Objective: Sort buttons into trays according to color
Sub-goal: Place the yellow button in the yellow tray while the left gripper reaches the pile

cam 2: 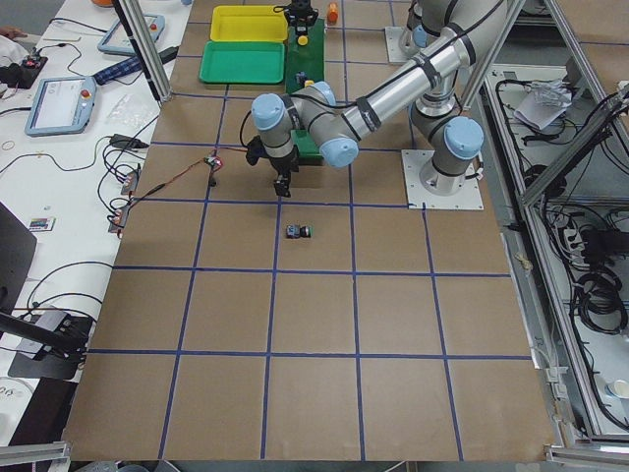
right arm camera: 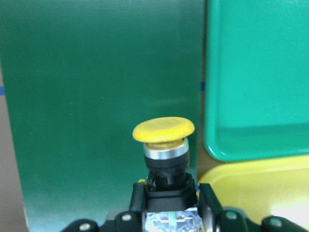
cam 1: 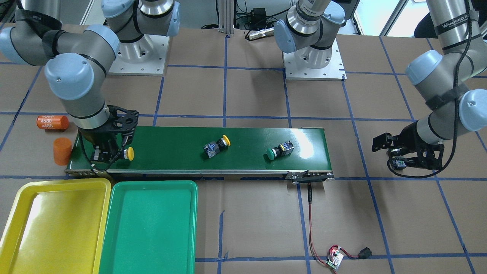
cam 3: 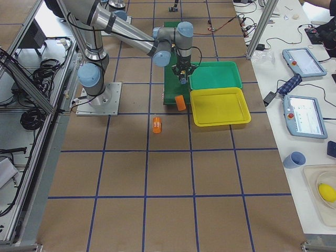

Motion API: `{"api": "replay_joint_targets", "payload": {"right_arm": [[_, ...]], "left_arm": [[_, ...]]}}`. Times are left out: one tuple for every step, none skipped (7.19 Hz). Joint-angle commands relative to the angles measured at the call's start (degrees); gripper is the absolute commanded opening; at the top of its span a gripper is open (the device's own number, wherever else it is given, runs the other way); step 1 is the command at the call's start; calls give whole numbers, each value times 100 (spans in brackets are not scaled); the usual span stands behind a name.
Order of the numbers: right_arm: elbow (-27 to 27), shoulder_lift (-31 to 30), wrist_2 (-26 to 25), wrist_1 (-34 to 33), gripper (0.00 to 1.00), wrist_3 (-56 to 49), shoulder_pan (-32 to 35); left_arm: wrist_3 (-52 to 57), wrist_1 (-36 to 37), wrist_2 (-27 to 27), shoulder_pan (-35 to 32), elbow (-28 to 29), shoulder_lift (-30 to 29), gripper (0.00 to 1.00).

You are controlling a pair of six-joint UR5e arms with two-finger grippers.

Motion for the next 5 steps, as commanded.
{"api": "replay_joint_targets", "payload": {"right_arm": [[-1016,583,19,115,0,172,-620],[-1395,935,54,115,0,111,-762],[-1607,1295,89,141,0,67,-877],[-1644,1499,107,89,0,-3,-982],[-1662,1501,186,71,0,-65,-1018]], "left_arm": [[-361,376,13,325,-27,-381,100],[-292,840,13,457,-19,-574,100],[-248,1341,4,528,-36,-759,100],[-82,1450,-5,607,-80,-882,100],[-72,1443,-13,642,-97,-945,100]]}}
